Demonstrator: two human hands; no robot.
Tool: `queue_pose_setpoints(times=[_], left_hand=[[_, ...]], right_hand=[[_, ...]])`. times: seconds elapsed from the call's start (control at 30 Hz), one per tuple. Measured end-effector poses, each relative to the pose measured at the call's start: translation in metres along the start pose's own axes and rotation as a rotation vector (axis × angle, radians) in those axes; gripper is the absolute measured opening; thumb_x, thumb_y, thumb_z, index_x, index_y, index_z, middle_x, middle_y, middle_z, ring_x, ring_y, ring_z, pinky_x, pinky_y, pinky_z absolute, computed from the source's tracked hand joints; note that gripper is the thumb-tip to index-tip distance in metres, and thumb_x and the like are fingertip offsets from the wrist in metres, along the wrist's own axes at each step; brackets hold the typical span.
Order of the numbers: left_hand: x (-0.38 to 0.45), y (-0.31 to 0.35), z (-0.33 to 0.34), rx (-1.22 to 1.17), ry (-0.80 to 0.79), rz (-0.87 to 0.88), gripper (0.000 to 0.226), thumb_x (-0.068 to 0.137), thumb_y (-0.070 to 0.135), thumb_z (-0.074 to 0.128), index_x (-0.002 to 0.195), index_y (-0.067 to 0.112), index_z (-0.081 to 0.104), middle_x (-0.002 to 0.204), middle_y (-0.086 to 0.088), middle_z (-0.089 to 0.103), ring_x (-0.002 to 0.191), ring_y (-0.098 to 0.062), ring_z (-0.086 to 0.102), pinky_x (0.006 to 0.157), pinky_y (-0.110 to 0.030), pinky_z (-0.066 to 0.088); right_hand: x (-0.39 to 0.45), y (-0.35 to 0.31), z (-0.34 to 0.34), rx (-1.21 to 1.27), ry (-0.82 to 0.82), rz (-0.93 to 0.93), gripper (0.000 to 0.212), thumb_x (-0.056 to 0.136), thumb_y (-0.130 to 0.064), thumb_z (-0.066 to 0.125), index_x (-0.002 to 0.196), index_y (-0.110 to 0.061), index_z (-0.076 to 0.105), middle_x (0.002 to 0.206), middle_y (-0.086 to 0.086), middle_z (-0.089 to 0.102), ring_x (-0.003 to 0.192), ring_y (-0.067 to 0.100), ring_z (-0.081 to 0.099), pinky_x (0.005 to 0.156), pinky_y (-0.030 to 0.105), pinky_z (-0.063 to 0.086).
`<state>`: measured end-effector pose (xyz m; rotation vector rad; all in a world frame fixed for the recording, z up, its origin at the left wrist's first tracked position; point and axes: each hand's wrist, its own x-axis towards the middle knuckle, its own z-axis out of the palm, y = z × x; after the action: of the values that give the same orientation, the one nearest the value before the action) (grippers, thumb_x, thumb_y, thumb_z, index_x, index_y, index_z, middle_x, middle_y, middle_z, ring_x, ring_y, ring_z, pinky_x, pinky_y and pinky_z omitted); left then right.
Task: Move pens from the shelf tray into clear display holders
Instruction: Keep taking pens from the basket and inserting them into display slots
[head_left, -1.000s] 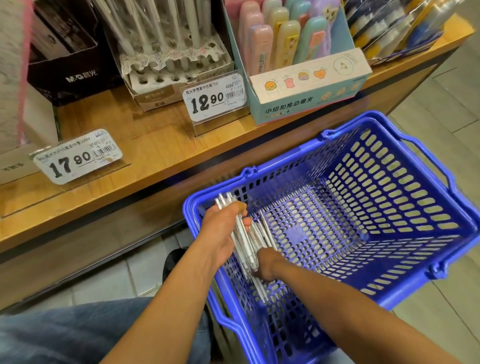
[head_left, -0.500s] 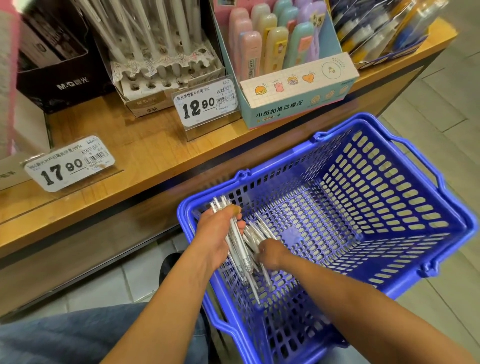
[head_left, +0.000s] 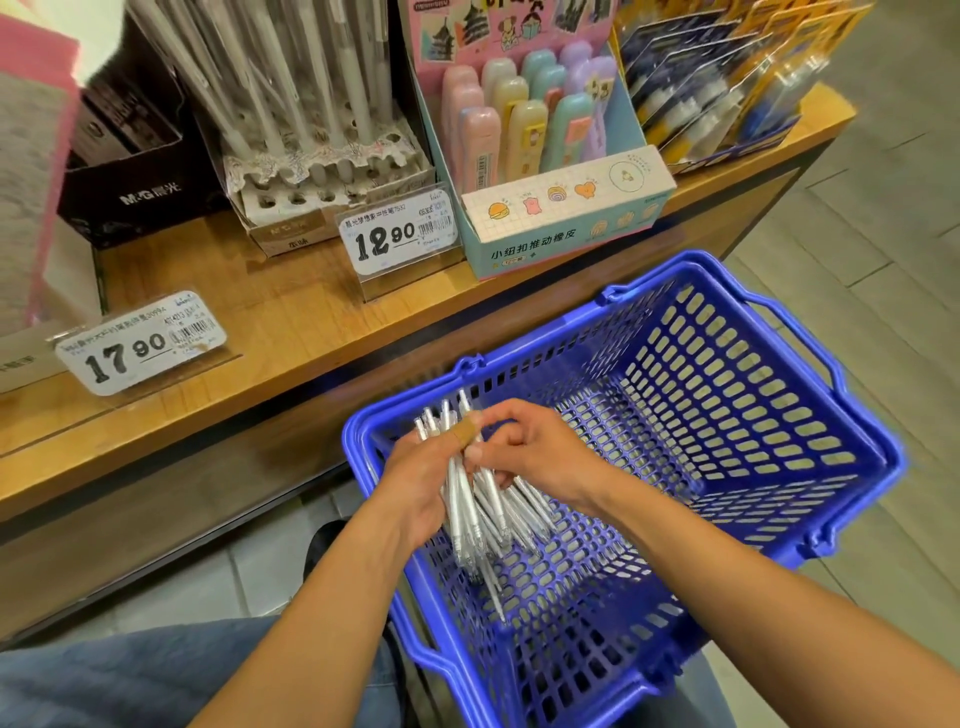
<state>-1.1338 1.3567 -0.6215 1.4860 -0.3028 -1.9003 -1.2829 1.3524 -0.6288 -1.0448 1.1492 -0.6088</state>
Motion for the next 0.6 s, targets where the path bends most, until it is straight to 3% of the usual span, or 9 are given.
queue_pose_setpoints(times=[0.07,0.17,0.27,0.33,0.43,0.53,0.6], left_hand=[[-0.003,0.001,0.0,0.016,-0.023,0.021,0.042,0.081,0.014,0.076,0.114,-0.005,0.057,0.068,-0.012,0.071,0.051,-0.022,0.064,0.045,-0.028,0.05],[-0.002,0.002,0.0,-0.012,-0.052,0.014,0.022,0.081,0.004,0.073,0.098,-0.003,0.06,0.09,-0.023,0.074,0.053,-0.025,0.066,0.047,-0.03,0.053],[0.001,0.001,-0.002,0.022,0.022,-0.005,0.019,0.089,0.004,0.067,0.105,-0.003,0.061,0.08,-0.019,0.067,0.055,-0.023,0.066,0.05,-0.032,0.055],[0.003,0.0,-0.003,0.041,0.087,-0.012,0.026,0.09,0.008,0.066,0.114,-0.002,0.059,0.072,-0.009,0.062,0.047,-0.015,0.061,0.047,-0.028,0.052],[0.004,-0.001,-0.005,0.007,0.103,-0.026,0.038,0.091,0.006,0.064,0.127,-0.004,0.054,0.069,-0.007,0.061,0.049,-0.014,0.06,0.048,-0.026,0.052],[0.004,0.001,-0.005,-0.012,0.058,-0.034,0.025,0.092,0.001,0.06,0.116,-0.001,0.057,0.067,-0.007,0.064,0.055,-0.017,0.063,0.052,-0.027,0.055],[0.003,0.001,-0.005,-0.02,0.053,-0.034,0.013,0.093,0.0,0.058,0.106,0.0,0.059,0.068,-0.008,0.065,0.053,-0.016,0.061,0.052,-0.026,0.054]], right_hand=[[0.003,0.0,0.006,-0.02,0.031,0.017,0.033,0.078,-0.006,0.078,0.103,-0.007,0.056,0.067,0.009,0.063,0.057,0.016,0.057,0.055,0.027,0.049],[0.006,0.003,0.003,0.015,-0.01,0.038,0.028,0.079,-0.007,0.078,0.098,-0.007,0.057,0.065,0.007,0.064,0.054,0.015,0.058,0.054,0.026,0.049],[0.014,0.01,-0.015,0.095,-0.059,0.085,0.012,0.09,-0.019,0.068,0.09,-0.009,0.06,0.07,0.004,0.067,0.053,0.013,0.057,0.054,0.024,0.049],[0.026,0.025,-0.03,0.033,0.065,0.147,0.015,0.096,-0.019,0.06,0.086,-0.008,0.059,0.073,0.006,0.065,0.053,0.011,0.056,0.052,0.024,0.048],[0.047,0.071,-0.049,-0.321,0.256,0.294,0.023,0.096,-0.002,0.052,0.075,-0.011,0.055,0.078,0.006,0.057,0.061,0.016,0.053,0.055,0.025,0.044],[0.059,0.126,-0.056,-0.771,0.172,0.466,0.017,0.097,-0.009,0.051,0.081,-0.014,0.046,0.083,0.009,0.05,0.076,0.029,0.046,0.066,0.034,0.036],[0.062,0.146,-0.052,-0.909,0.131,0.52,0.005,0.096,-0.012,0.052,0.101,-0.01,0.052,0.096,0.014,0.059,0.081,0.031,0.053,0.065,0.034,0.04]])
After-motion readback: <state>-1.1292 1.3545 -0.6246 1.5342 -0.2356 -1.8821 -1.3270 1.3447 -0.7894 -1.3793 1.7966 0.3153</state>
